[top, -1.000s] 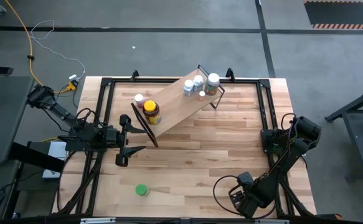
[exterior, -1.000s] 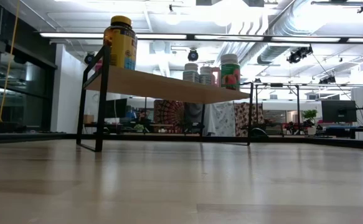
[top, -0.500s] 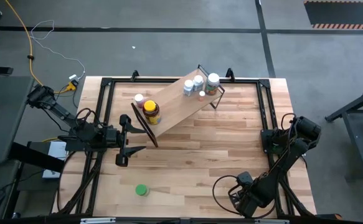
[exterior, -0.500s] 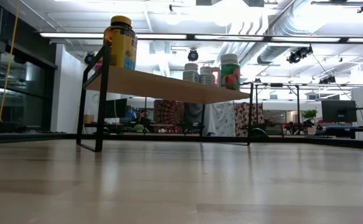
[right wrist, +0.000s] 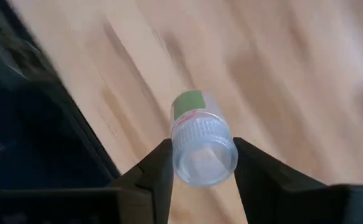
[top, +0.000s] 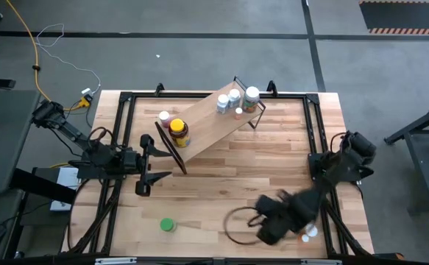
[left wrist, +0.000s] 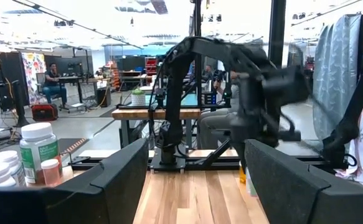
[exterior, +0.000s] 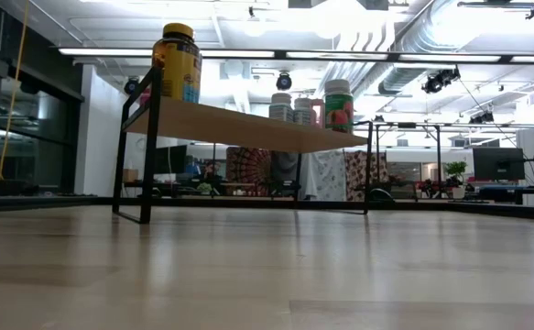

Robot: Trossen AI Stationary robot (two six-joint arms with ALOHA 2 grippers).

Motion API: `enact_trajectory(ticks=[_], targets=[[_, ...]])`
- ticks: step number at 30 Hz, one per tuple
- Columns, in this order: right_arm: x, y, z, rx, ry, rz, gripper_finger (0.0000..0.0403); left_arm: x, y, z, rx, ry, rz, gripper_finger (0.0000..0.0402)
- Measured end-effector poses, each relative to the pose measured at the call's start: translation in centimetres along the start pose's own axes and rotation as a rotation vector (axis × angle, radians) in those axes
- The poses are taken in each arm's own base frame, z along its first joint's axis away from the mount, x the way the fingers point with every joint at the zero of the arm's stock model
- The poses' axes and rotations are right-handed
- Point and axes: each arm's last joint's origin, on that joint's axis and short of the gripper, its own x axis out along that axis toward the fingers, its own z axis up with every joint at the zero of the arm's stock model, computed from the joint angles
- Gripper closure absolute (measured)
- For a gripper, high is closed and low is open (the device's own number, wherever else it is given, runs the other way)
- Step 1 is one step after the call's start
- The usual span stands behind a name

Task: Pick and place medicine bottles onto shelf by color
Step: Put the transparent medicine bottle on the shelf

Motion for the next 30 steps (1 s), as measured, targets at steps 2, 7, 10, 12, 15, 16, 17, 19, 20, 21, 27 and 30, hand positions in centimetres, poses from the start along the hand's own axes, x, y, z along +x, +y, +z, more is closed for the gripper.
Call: enact_trajectory(ticks=[2,7,10,12,15,16,17,19,20,21,27,30], targets=[[-1.5,-0.1,3.0,-0.09,-0.071,0.025,0.0278,0.0,0.0,0.0,-0.001,-0.001,0.0,0.0145],[-5.4,-2.6,10.2,-0.233,-0.195,-0.02,0.028,0.0,0.0,0.0,0.001,0.001,0.0,0.0145],[-7.2,-5.4,14.2,-0.232,-0.265,-0.092,0.028,0.0,0.0,0.0,0.001,0.001,0.0,0.0145],[-8.3,-7.5,16.4,-0.185,-0.287,-0.132,0.028,0.0,0.0,0.0,0.001,0.001,0.0,0.0145],[-9.1,-10.9,19.2,-0.087,-0.296,-0.165,0.028,0.0,0.0,0.0,0.001,0.002,0.0,0.0145],[-9.3,-12.0,19.9,-0.053,-0.293,-0.175,0.028,0.0,0.0,0.0,0.0,0.002,0.0,0.0145],[-9.4,-13.0,20.5,-0.02,-0.297,-0.184,0.028,0.0,0.0,0.0,-0.002,0.002,0.0,0.0145],[-9.5,-14.8,21.7,0.017,-0.285,-0.173,0.028,0.0,0.0,0.0,-0.002,0.002,0.0,0.0145],[-9.3,-15.4,22.2,0.023,-0.274,-0.156,0.028,0.0,0.0,0.0,-0.002,0.002,0.0,0.0145],[-9.2,-15.8,22.7,0.031,-0.273,-0.13,0.028,0.0,0.0,0.0,-0.002,0.002,-0.001,0.0145],[-8.8,-16.2,24.6,0.015,-0.225,-0.114,0.0275,0.0,0.0,0.0,-0.002,0.001,0.0,0.0145],[-8.7,-15.8,25.4,0.015,-0.195,-0.214,0.0274,0.0,0.0,0.0,-0.002,0.002,0.0,0.0145]])
